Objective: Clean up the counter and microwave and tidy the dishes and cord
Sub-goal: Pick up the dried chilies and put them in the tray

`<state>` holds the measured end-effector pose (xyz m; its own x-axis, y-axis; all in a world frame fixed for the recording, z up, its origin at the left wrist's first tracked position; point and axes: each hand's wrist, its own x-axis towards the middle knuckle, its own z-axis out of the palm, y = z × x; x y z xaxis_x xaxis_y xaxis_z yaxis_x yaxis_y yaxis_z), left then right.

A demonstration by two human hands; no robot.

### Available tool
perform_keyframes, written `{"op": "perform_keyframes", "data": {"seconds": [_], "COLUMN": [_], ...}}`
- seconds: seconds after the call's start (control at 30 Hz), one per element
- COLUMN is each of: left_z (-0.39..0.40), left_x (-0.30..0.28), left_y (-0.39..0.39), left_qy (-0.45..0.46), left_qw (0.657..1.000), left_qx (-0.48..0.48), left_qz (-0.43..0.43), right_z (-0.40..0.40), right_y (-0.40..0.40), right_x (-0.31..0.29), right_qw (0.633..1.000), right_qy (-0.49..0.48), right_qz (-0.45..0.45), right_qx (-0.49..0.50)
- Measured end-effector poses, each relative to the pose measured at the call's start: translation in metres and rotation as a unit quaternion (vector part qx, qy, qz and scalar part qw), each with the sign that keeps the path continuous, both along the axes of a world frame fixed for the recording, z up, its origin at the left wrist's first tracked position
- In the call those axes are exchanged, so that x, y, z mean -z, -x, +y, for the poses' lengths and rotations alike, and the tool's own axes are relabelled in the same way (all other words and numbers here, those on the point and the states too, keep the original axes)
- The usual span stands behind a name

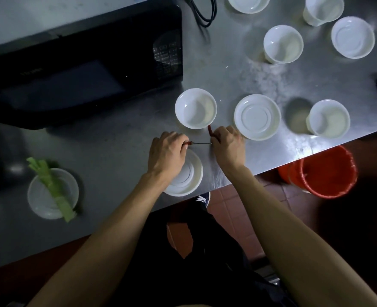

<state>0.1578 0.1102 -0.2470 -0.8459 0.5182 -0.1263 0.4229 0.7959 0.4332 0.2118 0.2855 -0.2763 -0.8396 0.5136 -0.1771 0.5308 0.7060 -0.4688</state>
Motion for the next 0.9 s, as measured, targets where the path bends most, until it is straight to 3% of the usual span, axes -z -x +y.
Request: {"op": "perform_keyframes", "data": {"seconds": [0.23, 0.53, 0.9], "left_z": [0.006, 0.007, -0.065], "left_x": [0.000, -0.009, -0.036], "left_y": [-0.009, -0.027, -0.041], "left_qy": [-0.004, -0.011, 0.001], "left_qw": [1.000, 0.999, 0.989], "left_qx": [-0.001, -0.035, -0.129], "left_qz": [-0.001, 0.018, 0.065], "right_z": [0.002, 0.012, -0.051], "right_y": [-0.012, -0.042, -0.035], "right_x": [0.003, -0.008, -0.047], "right_qw": [1.000, 0.992, 0.971], "right_qy": [-0.012, 0.075, 0.109], "right_qz": [0.015, 0.069, 0.152], "right_qx": [-0.018, -0.068, -0.152]}}
